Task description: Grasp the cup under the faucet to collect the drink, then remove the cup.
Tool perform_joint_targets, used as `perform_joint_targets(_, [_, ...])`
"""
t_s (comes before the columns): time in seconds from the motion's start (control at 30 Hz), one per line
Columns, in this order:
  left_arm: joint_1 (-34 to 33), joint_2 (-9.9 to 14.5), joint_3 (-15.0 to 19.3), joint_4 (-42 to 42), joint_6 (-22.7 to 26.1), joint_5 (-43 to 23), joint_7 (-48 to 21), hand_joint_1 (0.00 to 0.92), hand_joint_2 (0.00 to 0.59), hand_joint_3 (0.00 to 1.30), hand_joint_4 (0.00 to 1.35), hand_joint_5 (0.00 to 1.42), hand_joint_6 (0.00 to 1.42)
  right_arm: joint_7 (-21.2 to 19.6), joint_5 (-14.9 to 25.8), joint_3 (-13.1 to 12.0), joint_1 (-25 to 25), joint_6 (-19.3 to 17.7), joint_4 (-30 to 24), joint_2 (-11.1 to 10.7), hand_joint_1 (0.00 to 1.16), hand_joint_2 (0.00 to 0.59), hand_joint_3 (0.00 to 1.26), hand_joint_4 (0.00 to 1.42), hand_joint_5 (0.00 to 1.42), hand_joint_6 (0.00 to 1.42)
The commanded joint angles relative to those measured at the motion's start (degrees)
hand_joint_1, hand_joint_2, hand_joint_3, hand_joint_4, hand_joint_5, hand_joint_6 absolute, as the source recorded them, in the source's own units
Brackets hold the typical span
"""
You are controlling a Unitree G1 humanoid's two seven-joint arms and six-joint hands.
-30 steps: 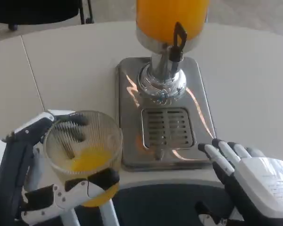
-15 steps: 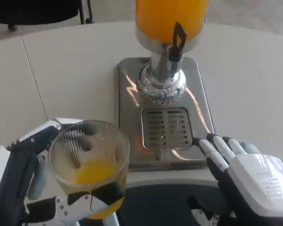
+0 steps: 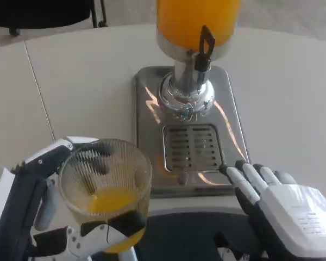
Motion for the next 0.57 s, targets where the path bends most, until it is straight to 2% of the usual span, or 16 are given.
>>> perform_joint_targets(0.03, [-0.5, -0.3, 0.0, -1.5, -0.7, -0.1, -0.4, 0.525, 0.061, 1.00, 1.17, 1.36, 1.42, -1.0, -0.5, 0.2, 1.0, -0.1, 0.0, 0.5, 0.57, 0.480, 0.05, 0.00, 0.00, 0.00])
perform_joint_targets(0.57, [-2.1, -0.1, 1.2, -0.4, 0.0, -1.0, -1.3, 0.525, 0.061, 1.00, 1.17, 1.36, 1.42, -0.3, -1.3, 0.5, -0.3, 0.3, 0.7, 2.4, 0.56, 0.476, 0.05, 0.00, 0.00, 0.00])
